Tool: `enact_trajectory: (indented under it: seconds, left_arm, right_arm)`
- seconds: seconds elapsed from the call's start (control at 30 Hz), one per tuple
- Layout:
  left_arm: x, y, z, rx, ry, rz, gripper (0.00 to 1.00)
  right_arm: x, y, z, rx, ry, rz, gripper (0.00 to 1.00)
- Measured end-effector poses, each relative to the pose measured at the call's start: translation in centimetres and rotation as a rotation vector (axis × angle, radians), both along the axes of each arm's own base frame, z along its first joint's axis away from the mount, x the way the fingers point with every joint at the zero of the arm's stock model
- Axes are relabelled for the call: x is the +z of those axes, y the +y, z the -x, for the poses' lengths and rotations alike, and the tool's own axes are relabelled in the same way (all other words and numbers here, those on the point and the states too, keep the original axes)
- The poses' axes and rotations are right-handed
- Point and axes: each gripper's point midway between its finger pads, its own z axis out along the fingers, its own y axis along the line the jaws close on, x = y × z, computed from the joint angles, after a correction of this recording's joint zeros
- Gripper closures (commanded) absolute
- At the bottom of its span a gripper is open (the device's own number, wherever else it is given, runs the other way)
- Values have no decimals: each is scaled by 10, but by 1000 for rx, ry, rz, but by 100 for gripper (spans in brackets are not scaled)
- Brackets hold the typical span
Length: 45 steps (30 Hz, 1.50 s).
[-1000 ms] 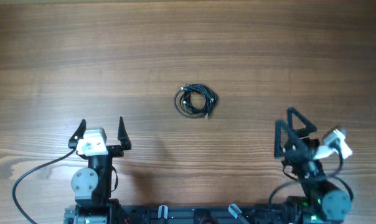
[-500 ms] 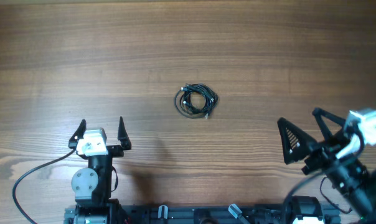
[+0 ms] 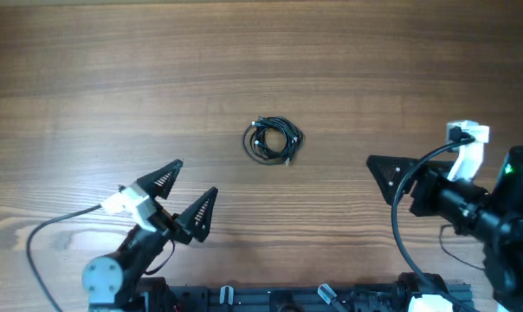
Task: Untangle cables
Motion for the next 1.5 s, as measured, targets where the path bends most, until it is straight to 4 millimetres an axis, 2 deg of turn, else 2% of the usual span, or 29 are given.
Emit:
enact_trajectory:
  seconds: [0.07, 0.1, 0.13, 0.2, 0.3, 0.37, 0.43, 0.5, 0.53, 0.57, 0.63, 0.7, 0.73, 0.8, 0.9, 0.93, 1.03, 1.2, 1.37, 1.43, 1.5]
  left_arm:
    - [22, 0, 2, 5, 60, -15, 0]
    - [42, 0, -2, 8, 155, -37, 0]
    - [49, 1, -6, 10, 238, -56, 0]
    - [44, 1, -15, -1, 552, -99, 0]
    - [38, -2, -44, -43, 846, -104, 0]
    - [11, -5, -59, -77, 1019, -93, 0]
    - [-25, -11, -70, -106, 1180, -102, 0]
    - [-56, -23, -75, -134, 1298, -143, 0]
    - [-81, -29, -77, -118, 1387, -190, 0]
    - [-97, -34, -78, -98, 1436, -224, 0]
    - [-122, -44, -83, -78, 1489, -280, 0]
    - [-150, -57, -93, -67, 1532, -317, 0]
    - [-159, -61, -96, -56, 1551, -319, 0]
    - [-165, -72, -116, -55, 1488, -306, 0]
    - [-185, -93, -126, -59, 1485, -314, 0]
    - [-186, -96, -130, -34, 1474, -308, 0]
    - [-199, -91, -140, 128, 1483, -305, 32]
    - [-218, -84, -144, 230, 1516, -308, 36]
    - [-225, -105, -128, 190, 1537, -357, 45]
    - [-226, -107, -126, 186, 1536, -364, 53]
    - [-229, -108, -128, 188, 1534, -360, 56]
  right_arm:
    - [8, -8, 5, -22, 31, 58, 0]
    - [16, -13, 3, -30, 33, 101, 0]
    - [15, -15, 3, -30, 63, 115, 0]
    - [9, -16, -7, -27, 130, 112, 0]
    - [-8, -13, -23, -57, 259, 46, 0]
    - [-13, 0, -30, 25, 295, -5, 0]
    - [-16, 7, -34, 83, 308, -30, 0]
    - [-28, 12, -44, 132, 360, -48, 0]
    - [-31, 13, -46, 138, 375, -50, 0]
    - [-36, 16, -48, 154, 394, -50, 0]
    - [-41, 28, -50, 206, 403, -39, 0]
    - [-53, 59, -50, 314, 404, -12, 0]
    - [-56, 65, -49, 326, 412, -6, 0]
    - [-64, 77, -48, 338, 435, 24, 0]
    - [-76, 94, -45, 350, 476, 67, 0]
    - [-77, 96, -44, 351, 478, 74, 0]
    - [-78, 97, -43, 344, 485, 83, 0]
    - [-78, 97, -44, 340, 484, 84, 0]
    - [-78, 97, -44, 339, 483, 84, 0]
    - [-78, 97, -44, 339, 483, 84, 0]
    - [-78, 97, -44, 339, 483, 84, 0]
